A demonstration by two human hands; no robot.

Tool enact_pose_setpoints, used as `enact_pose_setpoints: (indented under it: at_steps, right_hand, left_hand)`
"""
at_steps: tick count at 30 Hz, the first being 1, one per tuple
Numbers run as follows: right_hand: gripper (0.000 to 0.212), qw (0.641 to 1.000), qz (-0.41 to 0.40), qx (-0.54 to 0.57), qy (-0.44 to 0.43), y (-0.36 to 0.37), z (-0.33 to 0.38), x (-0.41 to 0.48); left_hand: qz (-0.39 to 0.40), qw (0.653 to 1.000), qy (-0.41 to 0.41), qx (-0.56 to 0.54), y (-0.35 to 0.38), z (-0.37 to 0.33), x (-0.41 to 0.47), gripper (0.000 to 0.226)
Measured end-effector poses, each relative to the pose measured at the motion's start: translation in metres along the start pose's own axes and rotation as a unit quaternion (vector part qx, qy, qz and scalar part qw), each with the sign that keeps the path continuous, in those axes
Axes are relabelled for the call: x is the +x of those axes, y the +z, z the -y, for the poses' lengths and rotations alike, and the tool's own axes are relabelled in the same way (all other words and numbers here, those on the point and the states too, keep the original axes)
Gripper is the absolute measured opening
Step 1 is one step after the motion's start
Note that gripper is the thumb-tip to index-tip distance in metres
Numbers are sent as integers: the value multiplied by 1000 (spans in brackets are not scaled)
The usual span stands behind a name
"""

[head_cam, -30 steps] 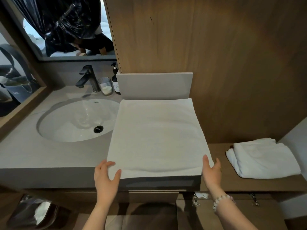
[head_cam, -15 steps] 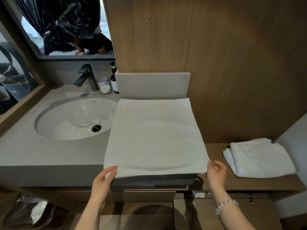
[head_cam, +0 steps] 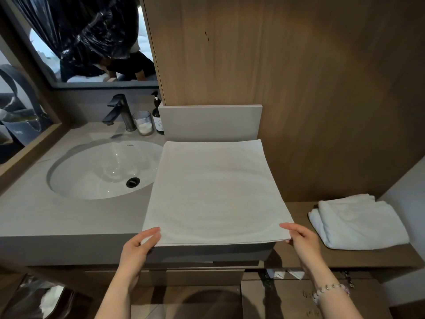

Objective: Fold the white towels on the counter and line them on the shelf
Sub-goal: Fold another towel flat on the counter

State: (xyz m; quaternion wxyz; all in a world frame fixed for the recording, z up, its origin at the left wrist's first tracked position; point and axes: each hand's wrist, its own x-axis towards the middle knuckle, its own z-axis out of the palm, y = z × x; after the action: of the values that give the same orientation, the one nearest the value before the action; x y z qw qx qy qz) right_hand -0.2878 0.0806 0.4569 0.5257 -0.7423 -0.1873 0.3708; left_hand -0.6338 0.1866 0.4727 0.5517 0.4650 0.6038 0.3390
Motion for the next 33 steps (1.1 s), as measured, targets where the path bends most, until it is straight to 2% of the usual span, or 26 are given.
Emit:
enact_pose_setpoints:
  at_steps: [4,5,8,11,15,19,21,24,27,29,31,33]
  right_hand:
    - [20,997,49,-57,-27,1,9,1]
    - [25,996,48,-69,-33,2,9,1]
    - [44,999,-12,-47,-2,7,9,-5]
    - [41,997,-52,-50,31,10,5,-8]
    - [36,996,-59,-50,52,9,-1,-4]
    - [24,997,-60,-20,45,6,1,-5]
    - [20,997,-60,-7,42,6,3,-7]
    - [17,997,-65,-1,36,9,4,-8]
    - [16,997,-66,-4,34,11,5,-7]
    - [17,997,-66,-4,33,12,4,-7]
    - [17,997,-66,-2,33,12,3,-7]
    - [17,997,-68,2,30,12,3,-7]
  left_hand:
    - [-2,1000,21,8,-1,-9,2,20]
    - [2,1000,23,19,-1,-11,2,24]
    - [27,999,15,35,-2,-11,1,36]
    - [41,999,-6,26,-5,-7,4,47]
    - [14,995,-40,-88,-4,-9,5,59]
    - [-59,990,-54,-113,-1,-14,3,53]
    - [-110,988,-54,-97,-3,-14,2,41]
    - [-130,987,-65,-70,-4,-14,-3,19]
    - [-110,976,-123,-141,-3,-14,-7,33]
    - [-91,972,-130,-175,0,-13,-8,40]
    - [-103,977,-119,-146,7,-15,-12,41]
    - [-162,981,-92,-51,16,-18,-18,42]
